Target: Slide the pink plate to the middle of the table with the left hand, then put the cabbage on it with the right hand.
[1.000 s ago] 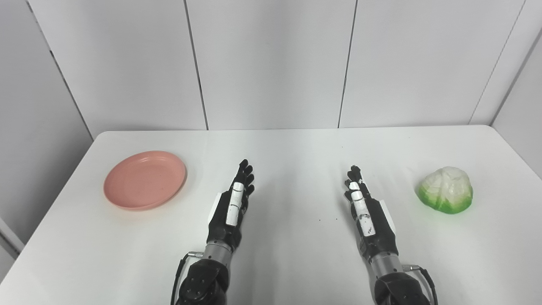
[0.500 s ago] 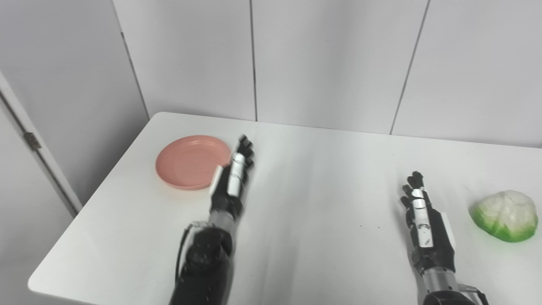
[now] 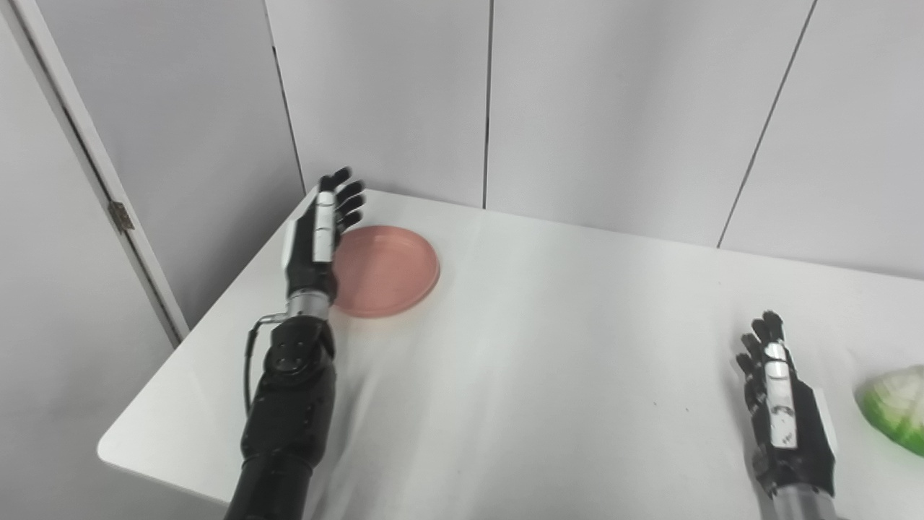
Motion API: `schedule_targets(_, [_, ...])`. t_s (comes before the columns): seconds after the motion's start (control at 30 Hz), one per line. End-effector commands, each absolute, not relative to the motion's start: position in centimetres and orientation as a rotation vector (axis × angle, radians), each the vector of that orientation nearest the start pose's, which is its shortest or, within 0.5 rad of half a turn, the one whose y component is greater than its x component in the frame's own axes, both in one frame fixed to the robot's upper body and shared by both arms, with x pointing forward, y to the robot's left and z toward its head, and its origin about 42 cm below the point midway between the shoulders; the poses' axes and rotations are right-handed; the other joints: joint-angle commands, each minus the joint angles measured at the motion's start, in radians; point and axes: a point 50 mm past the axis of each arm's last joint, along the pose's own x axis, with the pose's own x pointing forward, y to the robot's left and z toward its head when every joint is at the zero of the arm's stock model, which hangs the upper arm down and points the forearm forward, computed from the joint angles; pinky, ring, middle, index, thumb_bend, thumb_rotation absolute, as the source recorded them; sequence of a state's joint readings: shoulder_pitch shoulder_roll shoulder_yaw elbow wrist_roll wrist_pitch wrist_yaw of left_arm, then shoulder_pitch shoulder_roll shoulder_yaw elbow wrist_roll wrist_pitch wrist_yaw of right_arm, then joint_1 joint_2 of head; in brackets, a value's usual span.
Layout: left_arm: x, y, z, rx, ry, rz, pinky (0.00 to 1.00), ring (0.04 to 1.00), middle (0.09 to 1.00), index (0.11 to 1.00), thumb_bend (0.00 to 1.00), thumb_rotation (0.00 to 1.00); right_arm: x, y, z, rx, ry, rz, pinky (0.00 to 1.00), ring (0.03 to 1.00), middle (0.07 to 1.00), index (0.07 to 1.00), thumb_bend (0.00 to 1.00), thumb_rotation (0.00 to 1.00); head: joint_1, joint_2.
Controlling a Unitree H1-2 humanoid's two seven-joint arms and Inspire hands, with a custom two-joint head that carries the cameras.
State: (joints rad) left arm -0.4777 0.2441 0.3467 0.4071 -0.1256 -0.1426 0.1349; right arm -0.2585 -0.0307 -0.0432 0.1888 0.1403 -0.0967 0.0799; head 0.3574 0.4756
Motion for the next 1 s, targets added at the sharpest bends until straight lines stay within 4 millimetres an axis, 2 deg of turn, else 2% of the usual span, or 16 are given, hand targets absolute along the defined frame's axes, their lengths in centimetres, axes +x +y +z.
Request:
schedule_targets(0.0, [43.4,37.7,22.2,0.013,-0.380,0.449,0.80,0.788,0.781,0.774,0.81,1.00,36.4,-21.6,12.9,0.111,-0.190,0.090,1.00,1.000,1.000,1.000,0.66,0.95,0.008,-0.003])
schedule_targets(0.23, [43.7,41.4,20.9,0.116,-0.352,0.537,0.79,0.764,0.766,0.771,0.78,1.00,36.4,-22.0,12.7,0.127,-0.179,0.099,1.00,1.000,1.000,1.000,0.66,0.93,0.020,-0.012])
schedule_targets(0.4, [43.9,42.9,20.1,0.143,-0.310,0.560,0.78,0.787,0.781,0.788,0.78,1.00,36.2,-22.1,12.6,0.125,-0.176,0.098,1.00,1.000,1.000,1.000,0.67,0.93,0.028,-0.014])
schedule_targets(0.53, [44.0,43.0,19.4,0.152,-0.292,0.572,0.77,0.777,0.778,0.782,0.74,1.00,36.1,-22.1,12.7,0.110,-0.182,0.096,1.00,1.000,1.000,1.000,0.67,0.93,0.027,-0.012])
schedule_targets(0.67, [44.6,42.2,17.9,0.106,-0.251,0.546,0.76,0.771,0.774,0.768,0.78,1.00,35.9,-22.1,12.6,0.115,-0.176,0.095,1.00,1.000,1.000,1.000,0.67,0.93,0.026,-0.006])
schedule_targets(0.8, [45.2,41.4,16.6,0.083,-0.216,0.513,0.77,0.777,0.781,0.776,0.75,1.00,35.8,-22.1,12.7,0.112,-0.178,0.098,1.00,1.000,1.000,1.000,0.68,0.92,0.024,-0.005])
schedule_targets(0.97, [46.1,39.7,15.0,0.050,-0.169,0.440,0.82,0.836,0.829,0.820,0.75,1.00,35.8,-22.1,12.7,0.115,-0.180,0.098,1.00,1.000,1.000,1.000,0.66,0.93,0.023,0.002])
